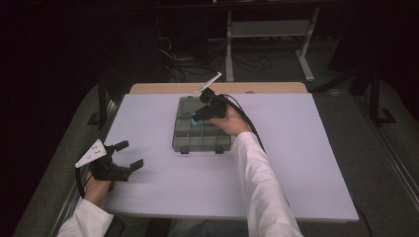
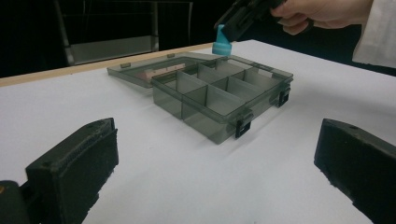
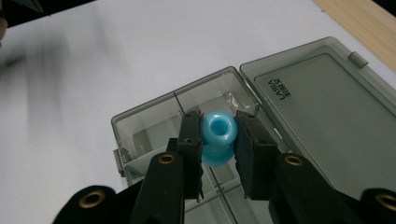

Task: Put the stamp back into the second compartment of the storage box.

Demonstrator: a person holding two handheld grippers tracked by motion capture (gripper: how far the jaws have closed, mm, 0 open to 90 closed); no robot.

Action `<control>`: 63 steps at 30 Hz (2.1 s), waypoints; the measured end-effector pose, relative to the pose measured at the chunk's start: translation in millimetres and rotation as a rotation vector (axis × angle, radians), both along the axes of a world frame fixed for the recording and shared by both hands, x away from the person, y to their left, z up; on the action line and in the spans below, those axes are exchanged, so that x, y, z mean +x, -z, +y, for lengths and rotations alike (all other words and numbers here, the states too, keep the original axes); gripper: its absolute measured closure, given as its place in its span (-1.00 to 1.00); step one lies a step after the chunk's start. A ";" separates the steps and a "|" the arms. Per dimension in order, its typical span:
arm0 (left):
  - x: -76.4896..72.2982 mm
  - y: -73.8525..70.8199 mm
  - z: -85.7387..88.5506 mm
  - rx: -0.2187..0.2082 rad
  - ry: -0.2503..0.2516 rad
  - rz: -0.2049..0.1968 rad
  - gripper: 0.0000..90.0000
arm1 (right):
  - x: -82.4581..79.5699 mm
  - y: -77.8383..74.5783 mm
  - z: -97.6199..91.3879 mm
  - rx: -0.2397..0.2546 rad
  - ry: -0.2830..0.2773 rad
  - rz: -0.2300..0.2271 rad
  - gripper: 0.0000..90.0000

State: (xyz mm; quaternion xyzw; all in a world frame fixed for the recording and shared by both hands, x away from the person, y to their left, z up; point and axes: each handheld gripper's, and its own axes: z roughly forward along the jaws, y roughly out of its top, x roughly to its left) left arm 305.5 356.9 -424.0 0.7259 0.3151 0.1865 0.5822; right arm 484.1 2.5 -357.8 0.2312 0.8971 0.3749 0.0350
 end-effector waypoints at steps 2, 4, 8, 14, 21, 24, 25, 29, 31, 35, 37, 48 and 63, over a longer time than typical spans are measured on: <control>0.7 0.6 -0.9 -0.004 0.003 0.003 -1.00 | 2.2 4.0 1.0 -0.003 -0.005 -0.007 0.59; 0.7 0.4 -1.4 -0.006 0.003 0.007 -1.00 | 3.6 7.2 2.0 0.003 0.007 0.000 0.59; 0.6 0.3 -1.1 -0.010 0.000 0.003 -1.00 | 6.5 13.0 5.5 0.005 0.021 0.015 0.59; 0.6 0.3 -1.7 -0.016 0.000 0.005 -1.00 | 11.1 20.9 8.2 -0.011 0.033 0.011 0.59; 0.7 0.1 -0.6 -0.003 0.002 0.005 -1.00 | 17.7 29.4 5.7 0.019 0.081 0.081 0.13; 0.9 0.0 0.1 0.000 0.004 0.000 -1.00 | 16.1 28.9 1.2 0.031 0.098 0.079 -0.12; 0.8 0.0 -0.2 -0.004 0.003 0.000 -1.00 | 14.2 26.5 -1.7 0.060 0.113 0.097 -0.22; 0.7 0.1 -0.9 -0.011 0.003 -0.001 -1.00 | 11.5 20.4 -12.0 0.078 0.123 0.076 -0.51; 0.8 0.1 -0.3 -0.001 0.004 -0.001 -1.00 | 10.7 18.6 -16.6 0.075 0.115 0.040 -0.64; 0.5 0.1 -0.7 -0.003 0.003 0.001 -1.00 | 2.6 13.1 -24.6 0.105 0.125 0.044 -0.78; 0.3 0.1 -1.4 -0.005 0.002 0.004 -1.00 | -0.4 12.1 -29.3 0.104 0.140 0.040 -0.90; 0.2 0.5 -2.7 -0.011 -0.001 0.006 -1.00 | -12.0 12.9 -51.8 0.105 0.181 0.029 -1.00; 0.3 1.1 -3.6 -0.012 -0.001 0.009 -1.00 | -27.7 7.9 -67.4 0.112 0.188 -0.019 -1.00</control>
